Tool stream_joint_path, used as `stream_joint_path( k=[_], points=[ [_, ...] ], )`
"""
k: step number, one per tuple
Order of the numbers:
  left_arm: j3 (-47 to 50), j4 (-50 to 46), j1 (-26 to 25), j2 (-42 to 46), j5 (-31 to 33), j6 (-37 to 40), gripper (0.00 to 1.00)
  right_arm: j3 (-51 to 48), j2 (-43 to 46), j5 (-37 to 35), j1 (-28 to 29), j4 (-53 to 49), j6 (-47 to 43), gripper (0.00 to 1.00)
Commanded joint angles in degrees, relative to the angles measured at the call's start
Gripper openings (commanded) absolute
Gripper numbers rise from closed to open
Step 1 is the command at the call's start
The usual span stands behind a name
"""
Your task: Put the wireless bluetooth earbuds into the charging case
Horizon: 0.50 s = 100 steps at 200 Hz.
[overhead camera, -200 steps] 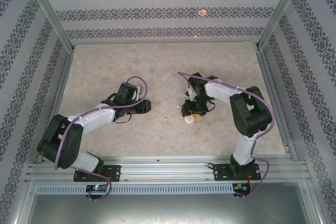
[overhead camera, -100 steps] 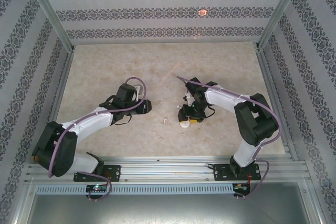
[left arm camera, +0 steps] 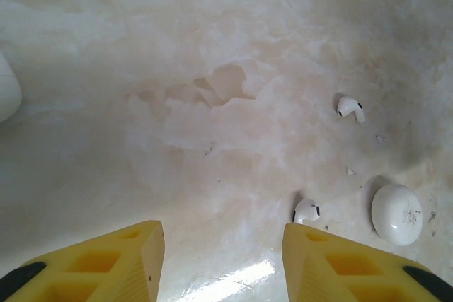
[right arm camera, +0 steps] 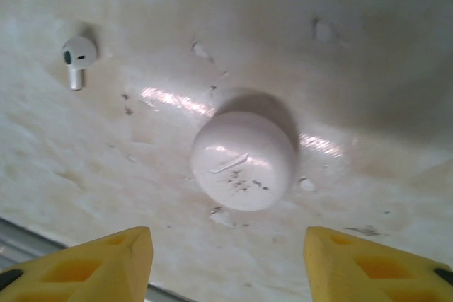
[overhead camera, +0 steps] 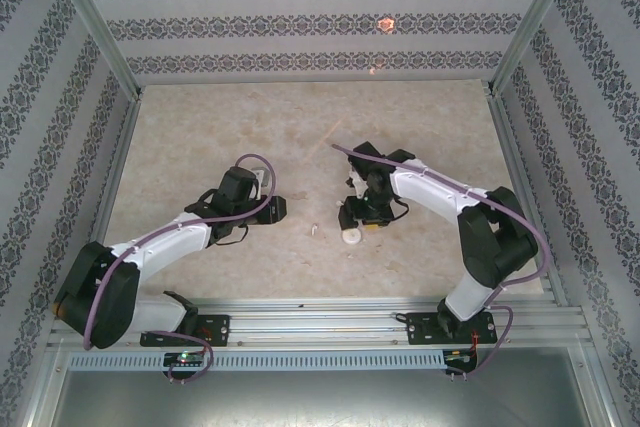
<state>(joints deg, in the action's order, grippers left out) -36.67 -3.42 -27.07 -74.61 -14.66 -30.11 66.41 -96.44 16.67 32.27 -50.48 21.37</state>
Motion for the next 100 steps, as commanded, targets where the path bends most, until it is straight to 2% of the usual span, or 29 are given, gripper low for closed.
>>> stream_joint_path(
  k=[1, 43, 100],
  points=[
    [0.77, 0.91, -1.11, 1.09, 1.06, -0.83, 0.47, 3.11, -4.06, -6.94, 2.38, -4.27, -6.13, 0.6],
    [1.2, 0.52, -1.32, 1.84, 1.82, -0.88, 0.48, 4.93, -8.92, -6.07, 4.02, -3.06, -13.25, 0.67],
    [1.67, 0.1, -1.36, 2.03, 2.48, -0.79, 0.48, 6.75, -13.86, -7.47, 5.18, -2.81, -17.16, 0.76]
  ],
)
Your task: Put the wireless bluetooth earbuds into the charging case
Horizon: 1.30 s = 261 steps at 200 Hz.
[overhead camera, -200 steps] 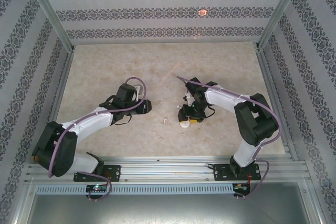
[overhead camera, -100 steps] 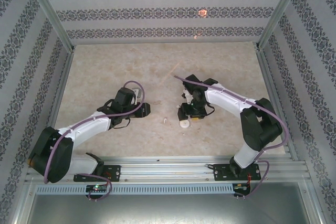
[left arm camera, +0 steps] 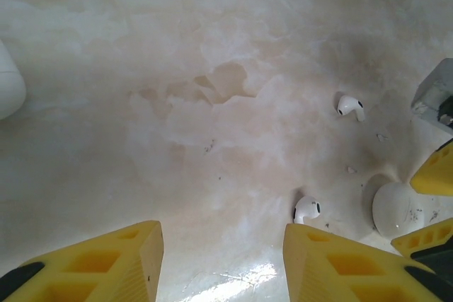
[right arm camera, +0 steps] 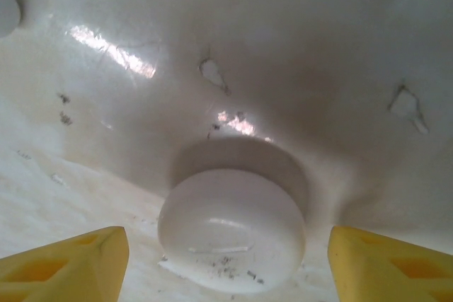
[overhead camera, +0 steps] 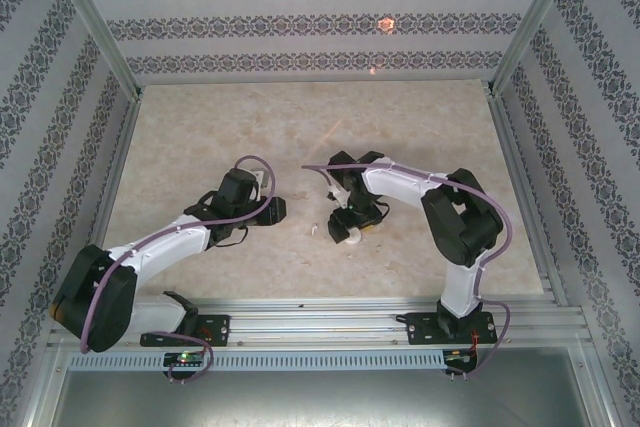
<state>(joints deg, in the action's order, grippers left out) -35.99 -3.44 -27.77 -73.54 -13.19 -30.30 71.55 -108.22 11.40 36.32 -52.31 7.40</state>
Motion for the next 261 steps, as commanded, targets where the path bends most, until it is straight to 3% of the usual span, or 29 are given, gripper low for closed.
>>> stream_joint_path(
  k=[1, 32, 80, 99, 140, 163, 216, 233, 261],
  points=[
    [0.96, 0.11, -0.64, 0.95, 1.0, -0.61, 0.48, 1.64, -2.17, -2.23, 1.18, -1.0, -3.23, 0.76],
    [0.56, -0.07, -0.62, 0.71, 1.08, -0.33, 0.48, 2.1, -4.13, -2.73, 1.81, -0.98, -2.33, 0.72],
    [-0.71, -0.24, -0.65, 1.77, 1.83, 2.88, 0.48, 0.07, -2.23, -3.53, 2.27, -1.87, 1.7, 0.52],
    [-0.07, 2.22, -0.64, 2.99, 1.3, 3.56, 0.48, -0.74, 0.47, -4.19, 2.05, -1.99, 4.33, 0.49],
    [1.24, 12.92, -1.25, 5.47, -9.58, 8.27, 0.47, -1.6, 10.62, 0.51, -1.49, 0.53, 13.08, 0.47],
    [1.91, 18.56, -5.67, 8.5, -7.58, 10.19, 0.5, -0.72, 18.76, 2.46, -3.41, 2.41, 17.97, 0.46],
    [3.39, 36.03, -22.6, 6.31, 7.29, 23.58, 0.56, -1.93, 34.74, 5.87, -5.79, 12.5, 30.03, 0.43],
    [3.48, 43.56, -24.33, 2.86, 7.28, 25.75, 0.58, -1.79, 36.7, 8.59, -5.9, 14.46, 32.3, 0.42],
    [0.53, 50.33, -24.44, -3.22, 5.71, 22.53, 0.56, -1.32, 38.05, 10.75, -5.43, 15.22, 34.77, 0.42]
  ],
)
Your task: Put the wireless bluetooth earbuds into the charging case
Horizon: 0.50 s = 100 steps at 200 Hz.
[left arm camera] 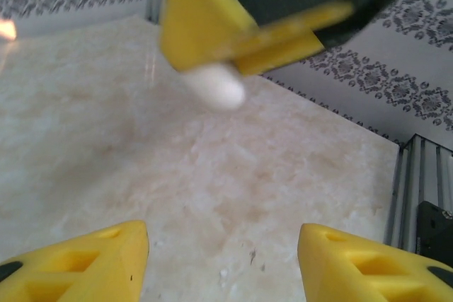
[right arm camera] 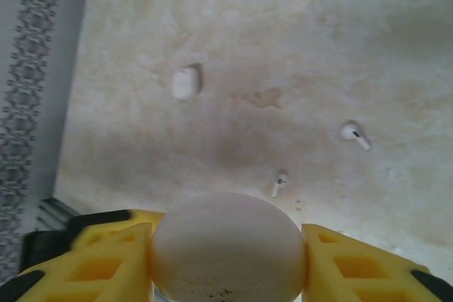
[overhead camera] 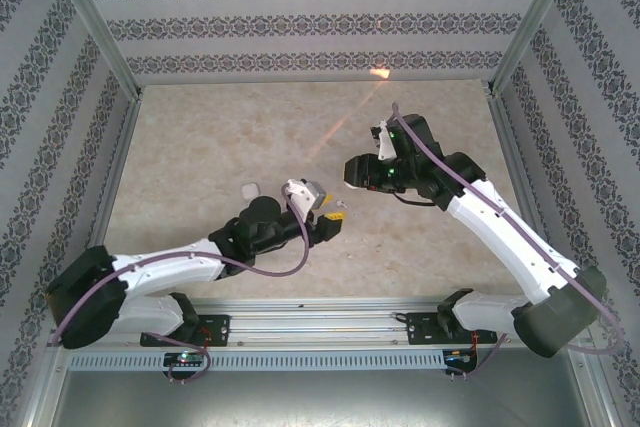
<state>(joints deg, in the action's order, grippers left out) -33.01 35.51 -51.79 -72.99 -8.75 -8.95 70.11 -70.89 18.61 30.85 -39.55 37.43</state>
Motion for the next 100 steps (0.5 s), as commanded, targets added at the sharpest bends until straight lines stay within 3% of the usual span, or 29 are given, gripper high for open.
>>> stream_joint_path(
  k=[1, 51, 100],
  points=[
    [-2.6, 11.58, -0.46, -3.97, 1.19, 1.06, 0.56, 0.08, 0.78, 3.54, 0.06, 2.46, 4.79, 0.42],
    [-3.27, 26.01, 0.06, -10.56, 1.14, -7.44, 0.52, -0.87, 2.32, 3.78, 0.69, 3.26, 6.25, 0.42],
    [-3.47, 29.03, 2.03, -11.46, -0.08, -14.25, 0.47, -1.85, 3.3, 3.3, 0.79, 2.45, 5.83, 0.42]
  ],
)
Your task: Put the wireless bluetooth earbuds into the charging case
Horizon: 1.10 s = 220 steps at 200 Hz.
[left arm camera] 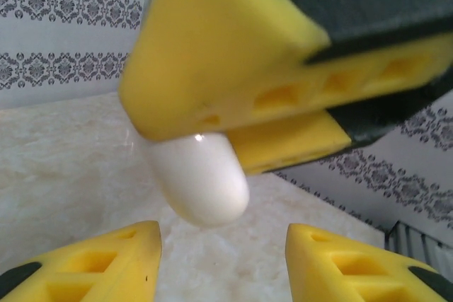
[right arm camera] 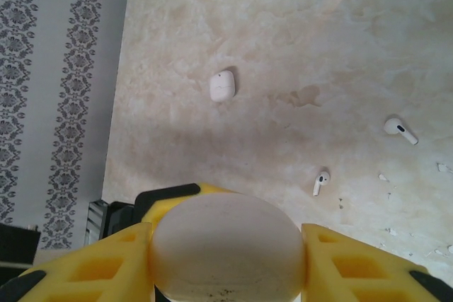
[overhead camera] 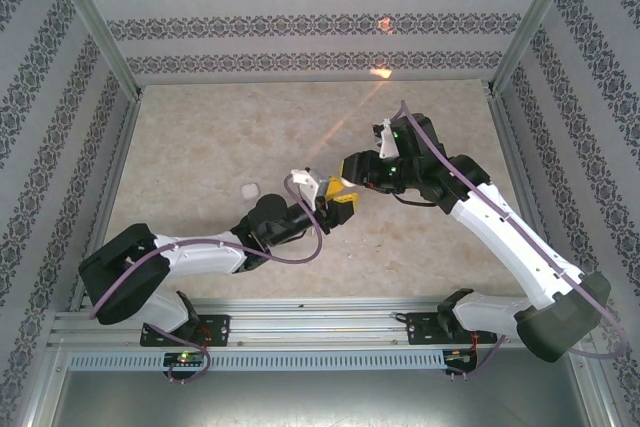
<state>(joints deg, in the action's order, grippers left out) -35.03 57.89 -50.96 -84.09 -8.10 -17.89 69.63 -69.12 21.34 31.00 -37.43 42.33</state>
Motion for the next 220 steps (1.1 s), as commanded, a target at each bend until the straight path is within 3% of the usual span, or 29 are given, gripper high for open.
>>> stream_joint_path(
  k=[1, 44, 83, 110, 160, 220],
  points=[
    [-1.54, 6.63, 1.21, -0.36, -0.8, -5.36, 0.47, -1.39, 1.53, 0.6, 0.64, 0.34, 0.97, 0.42],
    [-3.58, 5.78, 1.72, -1.41, -1.97, -8.07, 0.41, -1.27, 1.18, 2.03, 0.81, 0.43, 1.16, 0.41],
    [-4.09, 5.46, 2.75, -1.55, -2.87, -9.89, 0.15, -1.29, 1.23, 2.7, 1.25, 0.56, 1.31, 0.42],
    [-3.77, 5.39, 3.36, -0.83, -3.55, -10.54, 0.05, -1.29, 1.31, 3.62, 1.6, 1.2, 1.12, 0.48],
    [-2.55, 1.64, 6.55, 4.28, -6.91, -12.5, 0.02, 1.19, 3.07, 9.78, 0.03, 4.43, -2.43, 0.71],
    [-4.08, -9.11, 15.07, 14.74, -22.95, -21.33, 0.02, 0.97, 5.05, 20.19, -4.46, 14.6, -3.21, 0.72]
  ],
)
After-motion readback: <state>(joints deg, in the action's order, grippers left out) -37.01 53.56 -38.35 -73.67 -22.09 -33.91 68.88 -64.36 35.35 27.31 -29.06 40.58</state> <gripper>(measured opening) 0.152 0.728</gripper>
